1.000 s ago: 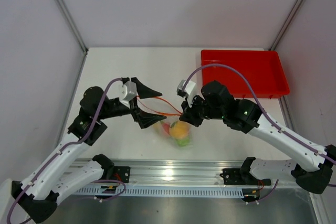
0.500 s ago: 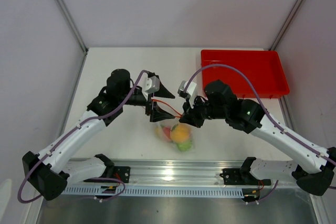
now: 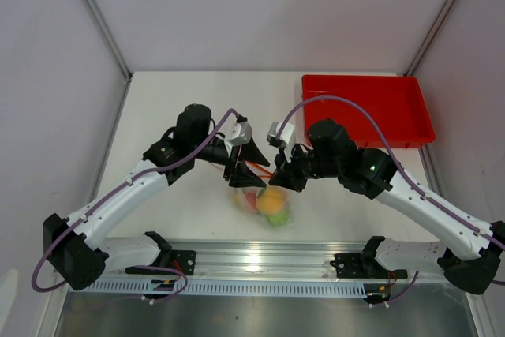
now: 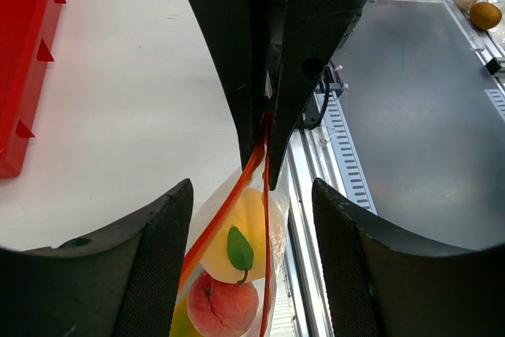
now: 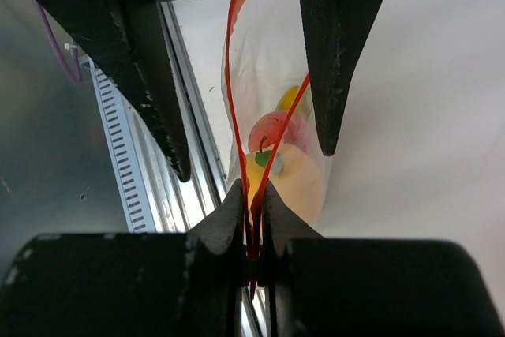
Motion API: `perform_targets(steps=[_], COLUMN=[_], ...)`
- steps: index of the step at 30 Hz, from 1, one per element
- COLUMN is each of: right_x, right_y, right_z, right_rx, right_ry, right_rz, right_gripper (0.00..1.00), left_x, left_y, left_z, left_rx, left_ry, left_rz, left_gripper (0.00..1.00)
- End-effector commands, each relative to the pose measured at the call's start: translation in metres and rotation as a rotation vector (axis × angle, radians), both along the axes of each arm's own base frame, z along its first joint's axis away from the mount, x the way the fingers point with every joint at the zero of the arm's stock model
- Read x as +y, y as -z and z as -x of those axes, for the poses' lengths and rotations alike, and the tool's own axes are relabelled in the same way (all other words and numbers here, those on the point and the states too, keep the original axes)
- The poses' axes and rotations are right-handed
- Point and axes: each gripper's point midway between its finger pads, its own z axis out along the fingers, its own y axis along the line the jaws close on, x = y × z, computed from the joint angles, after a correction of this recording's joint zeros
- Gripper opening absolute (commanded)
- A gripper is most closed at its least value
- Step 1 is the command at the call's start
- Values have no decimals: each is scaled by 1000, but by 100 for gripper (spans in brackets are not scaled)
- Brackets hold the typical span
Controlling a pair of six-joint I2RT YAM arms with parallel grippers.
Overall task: Place the food in the zip-top bag and seal the zipper
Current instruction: Zip the zipper food storage bag at the center of the board.
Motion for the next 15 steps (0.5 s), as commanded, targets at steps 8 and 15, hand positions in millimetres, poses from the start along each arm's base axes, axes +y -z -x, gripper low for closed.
perform_targets(steps=[8,15], right_x=[5,3], right_y=[-11,-11], right_z=[0,0], right_rx=[-20,-22], right_ry=[-30,-24], right_rz=[-41,-36], right_gripper=[0,0], left_x=[-3,-2], left_y=[5,7], left_z=[3,0], left_rx=[-27,-29], left_ry=[12,-14], left_rz=[-5,-14], left_gripper=[50,43])
